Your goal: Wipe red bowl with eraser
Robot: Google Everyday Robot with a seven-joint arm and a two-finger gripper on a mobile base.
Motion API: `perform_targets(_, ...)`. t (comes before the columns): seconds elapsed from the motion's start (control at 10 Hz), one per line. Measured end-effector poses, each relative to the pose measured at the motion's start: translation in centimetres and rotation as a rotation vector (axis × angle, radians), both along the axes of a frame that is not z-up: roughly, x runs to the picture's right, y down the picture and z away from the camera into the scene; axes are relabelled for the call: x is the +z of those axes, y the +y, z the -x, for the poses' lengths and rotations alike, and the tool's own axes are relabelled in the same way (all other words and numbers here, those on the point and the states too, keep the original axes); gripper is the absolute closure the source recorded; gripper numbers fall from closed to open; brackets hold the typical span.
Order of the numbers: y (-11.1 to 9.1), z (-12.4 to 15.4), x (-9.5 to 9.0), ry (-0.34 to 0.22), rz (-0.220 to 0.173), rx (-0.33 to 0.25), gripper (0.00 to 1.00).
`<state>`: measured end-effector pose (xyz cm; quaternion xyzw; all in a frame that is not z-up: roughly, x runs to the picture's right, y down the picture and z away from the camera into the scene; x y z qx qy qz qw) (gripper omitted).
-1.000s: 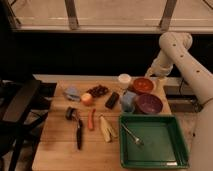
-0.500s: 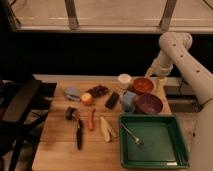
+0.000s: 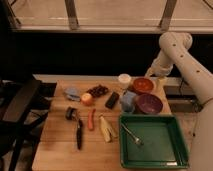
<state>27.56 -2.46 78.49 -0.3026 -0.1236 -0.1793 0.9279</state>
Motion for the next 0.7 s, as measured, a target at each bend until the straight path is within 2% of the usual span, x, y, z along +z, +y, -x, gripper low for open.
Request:
perform_targets(0.5, 0.0, 0.0, 0.0, 0.0, 0.0, 0.0, 0.36)
perform_targets(0.7, -0.36, 0.01, -0.08, -0.016, -0.014, -0.029, 0.36)
